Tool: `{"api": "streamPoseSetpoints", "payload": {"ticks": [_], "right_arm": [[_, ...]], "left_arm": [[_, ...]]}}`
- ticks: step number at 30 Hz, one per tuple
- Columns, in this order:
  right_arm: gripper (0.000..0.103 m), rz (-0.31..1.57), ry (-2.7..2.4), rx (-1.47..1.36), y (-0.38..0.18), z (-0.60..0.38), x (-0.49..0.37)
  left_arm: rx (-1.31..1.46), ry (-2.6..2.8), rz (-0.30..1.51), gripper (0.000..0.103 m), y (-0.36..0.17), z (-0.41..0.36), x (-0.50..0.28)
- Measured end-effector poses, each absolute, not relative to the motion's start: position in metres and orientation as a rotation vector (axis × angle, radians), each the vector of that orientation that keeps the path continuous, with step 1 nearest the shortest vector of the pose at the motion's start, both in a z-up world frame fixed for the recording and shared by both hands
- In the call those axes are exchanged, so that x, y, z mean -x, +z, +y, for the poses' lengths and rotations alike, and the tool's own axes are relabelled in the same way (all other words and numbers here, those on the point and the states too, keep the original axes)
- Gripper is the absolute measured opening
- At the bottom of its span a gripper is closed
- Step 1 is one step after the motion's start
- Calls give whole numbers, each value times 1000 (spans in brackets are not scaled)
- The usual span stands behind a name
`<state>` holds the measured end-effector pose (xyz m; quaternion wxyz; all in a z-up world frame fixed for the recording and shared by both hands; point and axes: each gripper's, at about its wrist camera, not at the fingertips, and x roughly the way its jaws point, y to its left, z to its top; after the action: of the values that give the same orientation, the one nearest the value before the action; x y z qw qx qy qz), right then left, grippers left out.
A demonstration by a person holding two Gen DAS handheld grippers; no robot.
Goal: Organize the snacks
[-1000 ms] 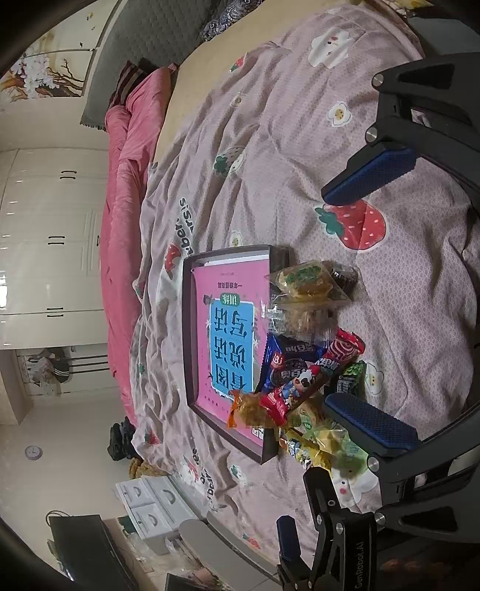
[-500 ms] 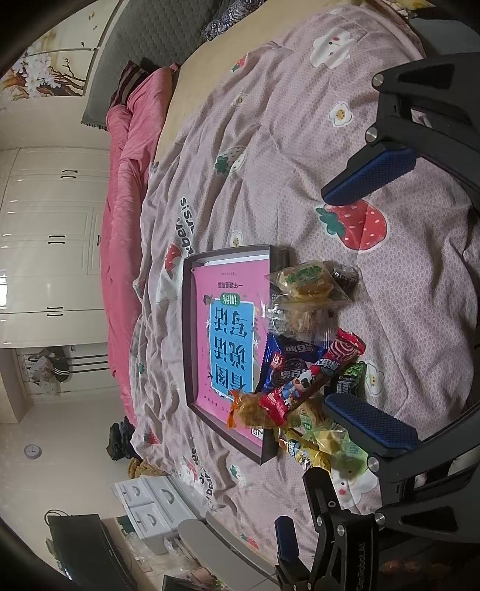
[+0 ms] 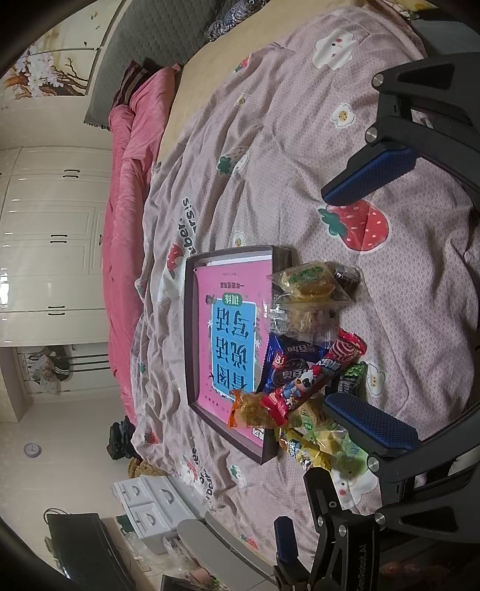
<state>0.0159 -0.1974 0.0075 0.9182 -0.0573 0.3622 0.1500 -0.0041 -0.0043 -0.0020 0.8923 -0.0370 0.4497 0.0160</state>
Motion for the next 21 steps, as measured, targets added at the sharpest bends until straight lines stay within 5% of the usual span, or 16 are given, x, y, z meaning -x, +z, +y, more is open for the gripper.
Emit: {"api": "streamPoseSetpoints", "payload": {"ticks": [21], "right_arm": [[102, 743, 302, 114, 6, -199, -17]], "left_arm": [[83, 32, 937, 101, -3, -4, 5]]}}
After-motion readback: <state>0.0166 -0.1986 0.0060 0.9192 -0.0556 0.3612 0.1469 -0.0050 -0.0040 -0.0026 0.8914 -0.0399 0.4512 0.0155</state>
